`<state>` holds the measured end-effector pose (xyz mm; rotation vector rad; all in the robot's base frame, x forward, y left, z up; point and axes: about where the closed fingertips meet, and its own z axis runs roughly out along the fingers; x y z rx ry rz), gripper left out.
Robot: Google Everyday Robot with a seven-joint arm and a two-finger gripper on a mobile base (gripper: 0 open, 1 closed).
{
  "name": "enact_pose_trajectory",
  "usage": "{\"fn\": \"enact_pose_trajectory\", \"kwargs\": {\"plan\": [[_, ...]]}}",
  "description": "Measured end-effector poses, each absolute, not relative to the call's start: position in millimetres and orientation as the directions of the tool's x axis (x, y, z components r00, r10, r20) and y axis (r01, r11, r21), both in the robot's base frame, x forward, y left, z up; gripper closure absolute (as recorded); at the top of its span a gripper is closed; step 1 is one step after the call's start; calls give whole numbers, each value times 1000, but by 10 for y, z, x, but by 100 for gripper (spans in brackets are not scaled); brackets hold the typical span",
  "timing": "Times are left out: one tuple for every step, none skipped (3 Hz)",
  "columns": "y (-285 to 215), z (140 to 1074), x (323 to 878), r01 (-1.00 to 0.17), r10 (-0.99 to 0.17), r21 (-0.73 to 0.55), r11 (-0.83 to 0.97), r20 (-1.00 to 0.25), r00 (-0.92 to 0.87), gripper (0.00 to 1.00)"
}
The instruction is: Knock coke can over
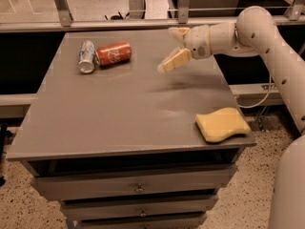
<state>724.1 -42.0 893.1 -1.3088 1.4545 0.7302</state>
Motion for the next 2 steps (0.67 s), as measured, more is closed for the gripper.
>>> {"fn": "enact_pose_trajectory", "kwargs": {"plan": [[-739, 8944, 7149, -936, -366, -135, 326, -931, 7, 0], [-1070, 8948, 7011, -906, -375, -100, 411, -925, -68, 0]]}}
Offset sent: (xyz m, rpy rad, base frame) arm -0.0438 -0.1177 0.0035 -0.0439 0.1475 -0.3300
